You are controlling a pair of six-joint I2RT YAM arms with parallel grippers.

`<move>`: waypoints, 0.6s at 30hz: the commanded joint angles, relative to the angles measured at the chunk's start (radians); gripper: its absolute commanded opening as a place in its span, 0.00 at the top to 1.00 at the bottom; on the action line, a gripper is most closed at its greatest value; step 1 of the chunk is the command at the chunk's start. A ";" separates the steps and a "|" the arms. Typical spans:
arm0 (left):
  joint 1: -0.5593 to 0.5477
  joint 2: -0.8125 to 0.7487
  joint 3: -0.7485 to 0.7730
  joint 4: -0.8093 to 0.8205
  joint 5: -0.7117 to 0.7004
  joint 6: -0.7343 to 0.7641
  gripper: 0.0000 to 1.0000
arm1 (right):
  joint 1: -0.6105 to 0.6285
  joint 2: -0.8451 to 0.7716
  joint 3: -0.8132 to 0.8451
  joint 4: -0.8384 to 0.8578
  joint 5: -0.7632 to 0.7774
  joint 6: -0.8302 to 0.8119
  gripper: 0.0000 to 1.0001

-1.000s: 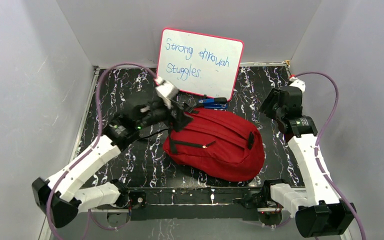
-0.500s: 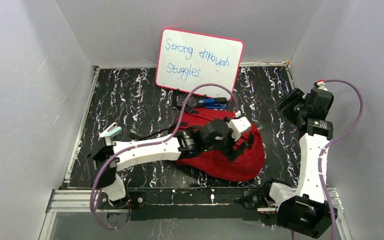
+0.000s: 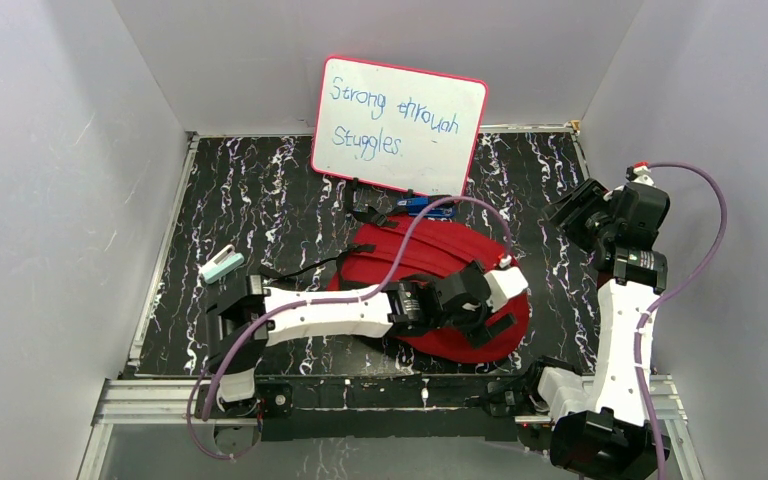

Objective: Pack the student bag
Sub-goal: Pick up the student bag at the center of the board.

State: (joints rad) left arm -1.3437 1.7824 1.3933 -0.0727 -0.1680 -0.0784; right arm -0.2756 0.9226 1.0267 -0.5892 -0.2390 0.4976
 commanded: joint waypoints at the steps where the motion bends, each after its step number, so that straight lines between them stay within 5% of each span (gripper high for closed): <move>1: -0.032 0.020 0.038 -0.045 -0.015 0.062 0.20 | -0.008 -0.019 -0.005 0.014 -0.023 -0.001 0.32; 18: -0.064 0.037 -0.056 -0.042 -0.076 0.359 0.25 | -0.008 -0.028 -0.031 0.023 -0.039 -0.010 0.33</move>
State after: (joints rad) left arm -1.3972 1.8256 1.3682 -0.1051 -0.2050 0.1764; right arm -0.2756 0.9104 1.0000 -0.5968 -0.2611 0.4961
